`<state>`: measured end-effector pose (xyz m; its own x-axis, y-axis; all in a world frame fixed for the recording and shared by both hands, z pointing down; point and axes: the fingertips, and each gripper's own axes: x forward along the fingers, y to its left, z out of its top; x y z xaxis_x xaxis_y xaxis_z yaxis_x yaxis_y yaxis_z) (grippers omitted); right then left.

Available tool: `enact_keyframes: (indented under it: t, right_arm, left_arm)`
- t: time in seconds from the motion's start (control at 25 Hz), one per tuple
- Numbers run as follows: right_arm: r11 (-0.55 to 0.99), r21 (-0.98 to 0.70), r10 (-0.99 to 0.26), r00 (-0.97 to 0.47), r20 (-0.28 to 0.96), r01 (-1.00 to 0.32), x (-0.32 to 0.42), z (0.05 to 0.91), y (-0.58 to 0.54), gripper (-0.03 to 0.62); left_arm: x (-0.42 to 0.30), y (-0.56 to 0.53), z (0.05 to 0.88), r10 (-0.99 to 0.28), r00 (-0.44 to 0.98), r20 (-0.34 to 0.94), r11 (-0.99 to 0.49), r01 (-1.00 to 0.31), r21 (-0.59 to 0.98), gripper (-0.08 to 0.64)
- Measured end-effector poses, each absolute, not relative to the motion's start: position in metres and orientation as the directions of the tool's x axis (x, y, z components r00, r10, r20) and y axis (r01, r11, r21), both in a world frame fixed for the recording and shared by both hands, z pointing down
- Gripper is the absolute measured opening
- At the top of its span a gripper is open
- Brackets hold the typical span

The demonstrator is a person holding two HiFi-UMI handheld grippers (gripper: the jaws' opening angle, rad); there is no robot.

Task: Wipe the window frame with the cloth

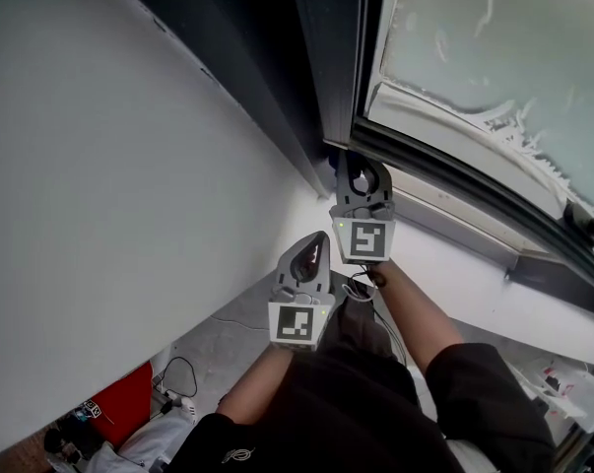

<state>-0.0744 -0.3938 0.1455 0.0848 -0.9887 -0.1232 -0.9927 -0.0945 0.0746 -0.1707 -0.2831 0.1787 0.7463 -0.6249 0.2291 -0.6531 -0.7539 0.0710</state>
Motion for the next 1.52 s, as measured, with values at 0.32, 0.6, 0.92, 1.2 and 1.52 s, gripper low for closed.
enact_keyframes:
  t: [0.32, 0.6, 0.92, 1.2, 1.52]
  right_arm:
    - [-0.15, 0.023, -0.976, 0.145, -0.165, -0.988, -0.065, 0.141, -0.419, 0.023]
    - [-0.162, 0.061, -0.971, 0.148, -0.19, -0.985, -0.062, 0.137, -0.424, 0.023]
    - [-0.178, 0.06, -0.967, 0.163, -0.198, -0.982, -0.056, 0.134, -0.417, 0.023]
    - [-0.19, 0.059, -0.964, 0.175, -0.203, -0.98, -0.046, 0.132, -0.406, 0.023]
    - [-0.208, 0.07, -0.961, 0.19, -0.201, -0.976, -0.032, 0.13, -0.39, 0.023]
  left_arm:
    - [-0.165, -0.292, 0.18, -0.623, 0.745, 0.238, -0.76, -0.649, 0.044, 0.005]
    - [-0.162, -0.3, 0.18, -0.633, 0.737, 0.237, -0.749, -0.66, 0.052, 0.005]
    - [-0.155, -0.297, 0.182, -0.634, 0.735, 0.24, -0.747, -0.662, 0.055, 0.005]
    - [-0.149, -0.292, 0.182, -0.628, 0.738, 0.248, -0.753, -0.657, 0.049, 0.005]
    - [-0.14, -0.283, 0.183, -0.623, 0.742, 0.248, -0.755, -0.653, 0.056, 0.005]
